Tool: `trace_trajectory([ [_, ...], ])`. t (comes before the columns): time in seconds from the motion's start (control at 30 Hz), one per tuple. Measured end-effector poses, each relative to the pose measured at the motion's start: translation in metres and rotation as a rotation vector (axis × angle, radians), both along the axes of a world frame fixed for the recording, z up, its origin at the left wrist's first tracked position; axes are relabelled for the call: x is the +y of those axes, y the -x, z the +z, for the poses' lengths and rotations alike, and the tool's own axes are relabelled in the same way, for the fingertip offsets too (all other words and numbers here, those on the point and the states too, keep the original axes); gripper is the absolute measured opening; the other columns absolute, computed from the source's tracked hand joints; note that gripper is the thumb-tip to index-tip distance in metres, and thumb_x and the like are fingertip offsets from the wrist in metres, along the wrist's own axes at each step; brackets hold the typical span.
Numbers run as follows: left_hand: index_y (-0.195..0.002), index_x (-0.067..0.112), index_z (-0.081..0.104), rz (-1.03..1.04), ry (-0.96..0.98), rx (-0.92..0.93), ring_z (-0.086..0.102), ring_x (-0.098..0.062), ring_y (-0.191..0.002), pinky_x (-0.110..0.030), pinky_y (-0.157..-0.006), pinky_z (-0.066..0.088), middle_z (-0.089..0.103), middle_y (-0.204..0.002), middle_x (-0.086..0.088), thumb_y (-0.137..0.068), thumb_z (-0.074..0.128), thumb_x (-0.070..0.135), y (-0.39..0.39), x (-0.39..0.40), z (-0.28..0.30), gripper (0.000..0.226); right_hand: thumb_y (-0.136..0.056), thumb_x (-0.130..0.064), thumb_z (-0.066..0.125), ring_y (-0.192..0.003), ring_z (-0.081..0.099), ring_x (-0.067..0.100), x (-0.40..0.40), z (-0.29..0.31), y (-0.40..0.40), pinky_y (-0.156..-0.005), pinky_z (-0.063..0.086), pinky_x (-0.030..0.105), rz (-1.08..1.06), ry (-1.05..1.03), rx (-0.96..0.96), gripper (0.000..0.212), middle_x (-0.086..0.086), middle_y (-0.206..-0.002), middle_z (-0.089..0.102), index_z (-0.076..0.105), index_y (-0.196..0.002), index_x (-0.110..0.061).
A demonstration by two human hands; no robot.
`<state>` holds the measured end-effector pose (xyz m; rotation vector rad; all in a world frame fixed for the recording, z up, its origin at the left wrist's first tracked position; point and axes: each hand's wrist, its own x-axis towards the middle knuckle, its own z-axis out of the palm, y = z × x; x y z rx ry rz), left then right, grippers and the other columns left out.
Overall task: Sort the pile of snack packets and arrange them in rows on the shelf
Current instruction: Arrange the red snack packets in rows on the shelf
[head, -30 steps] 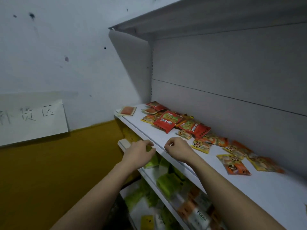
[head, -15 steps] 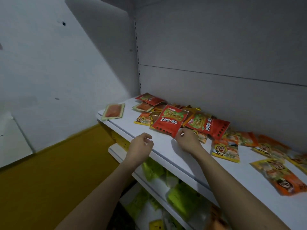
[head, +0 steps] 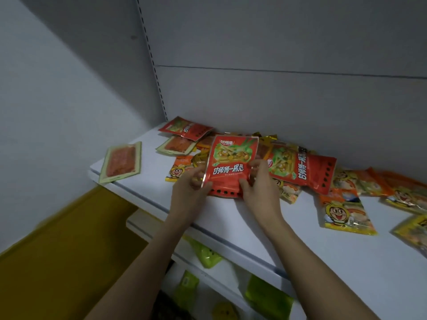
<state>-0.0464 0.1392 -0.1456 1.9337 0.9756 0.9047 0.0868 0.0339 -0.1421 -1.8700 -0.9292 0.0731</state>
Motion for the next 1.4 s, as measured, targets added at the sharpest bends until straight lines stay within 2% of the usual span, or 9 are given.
trace_trajectory([
  [0.13,-0.125,0.031,0.063,-0.08,0.02,-0.186,0.066,0.001,-0.089,-0.006,-0.07,0.048,0.07,-0.101,0.011,-0.096,0.066,0.018,0.009,0.0,-0.003,0.032,-0.094,-0.007,0.062,-0.085,0.059,-0.004,-0.005,0.005,0.004,-0.067,0.047,0.014,0.044,-0.164,0.068,0.033,-0.022,-0.096,0.053,0.044,-0.112,-0.027],
  [0.23,-0.115,0.039,0.06,-0.142,0.081,-0.29,0.069,-0.009,-0.101,-0.014,-0.07,0.054,0.065,-0.103,0.02,-0.099,0.06,0.029,-0.001,-0.003,0.009,0.019,-0.094,-0.004,0.061,-0.093,0.062,0.007,-0.006,0.007,-0.001,-0.075,0.058,0.036,0.079,-0.247,0.182,0.032,-0.018,-0.099,0.053,0.048,-0.111,-0.027],
  [0.4,-0.126,0.027,0.063,0.096,-0.204,-0.114,0.043,-0.009,-0.119,-0.036,-0.104,0.039,0.054,-0.116,0.019,-0.089,0.056,0.062,-0.014,-0.005,0.014,0.051,-0.094,-0.001,0.061,-0.091,0.064,0.01,-0.011,0.016,-0.007,-0.078,0.06,0.036,0.132,-0.316,0.217,0.035,-0.008,-0.104,0.053,0.049,-0.106,-0.032],
  [0.6,-0.125,0.028,0.055,-0.363,0.266,-0.37,0.069,0.006,-0.092,-0.012,-0.066,0.054,0.069,-0.107,0.016,-0.094,0.067,0.024,-0.03,-0.002,0.026,0.033,-0.093,-0.01,0.066,-0.09,0.065,0.016,-0.015,0.035,-0.015,-0.069,0.059,0.029,0.124,-0.179,0.166,0.031,-0.002,-0.101,0.058,0.049,-0.115,-0.024],
  [0.7,-0.124,0.026,0.056,-0.359,0.311,-0.379,0.07,0.002,-0.094,-0.011,-0.064,0.053,0.07,-0.105,0.017,-0.095,0.068,0.019,-0.031,0.008,0.021,0.033,-0.097,-0.022,0.062,-0.09,0.062,0.008,-0.023,0.045,-0.043,-0.069,0.051,0.022,-0.036,-0.032,0.043,0.022,-0.007,-0.1,0.062,0.053,-0.117,-0.019],
  [0.8,-0.13,0.024,0.055,-0.337,0.407,-0.37,0.07,-0.01,-0.102,-0.016,-0.067,0.057,0.07,-0.114,0.009,-0.094,0.069,0.021,-0.029,0.016,0.008,0.038,-0.096,-0.022,0.059,-0.099,0.062,0.028,-0.037,0.046,-0.077,-0.077,0.046,0.033,-0.407,0.085,-0.176,0.024,0.009,-0.108,0.064,0.057,-0.115,-0.007],
  [1.0,-0.133,0.023,0.055,-0.345,0.446,-0.345,0.07,-0.01,-0.103,-0.021,-0.072,0.057,0.07,-0.117,0.007,-0.094,0.069,0.024,-0.029,0.021,0.005,0.042,-0.086,-0.054,0.066,-0.126,0.043,0.046,-0.045,0.033,-0.095,-0.1,0.041,0.053,-0.618,0.546,-0.075,0.074,0.027,-0.132,0.054,0.036,-0.131,-0.003],
  [1.2,-0.131,0.025,0.055,-0.357,0.48,-0.357,0.068,-0.012,-0.106,-0.029,-0.081,0.059,0.069,-0.119,0.006,-0.094,0.068,0.023,-0.029,0.021,0.004,0.039,-0.077,-0.054,0.077,-0.129,0.04,0.046,-0.043,0.031,-0.095,-0.106,0.036,0.055,-0.647,0.55,0.009,0.083,0.025,-0.134,0.053,0.033,-0.131,-0.008],
  [1.4,-0.13,0.027,0.055,-0.344,0.494,-0.38,0.067,-0.013,-0.108,-0.027,-0.079,0.057,0.068,-0.119,0.006,-0.098,0.063,0.022,-0.027,0.018,0.009,0.034,-0.08,-0.015,0.08,-0.111,0.06,0.038,-0.053,0.044,-0.099,-0.091,0.05,0.046,-0.545,0.173,0.01,0.062,0.014,-0.122,0.061,0.041,-0.128,-0.013],
])
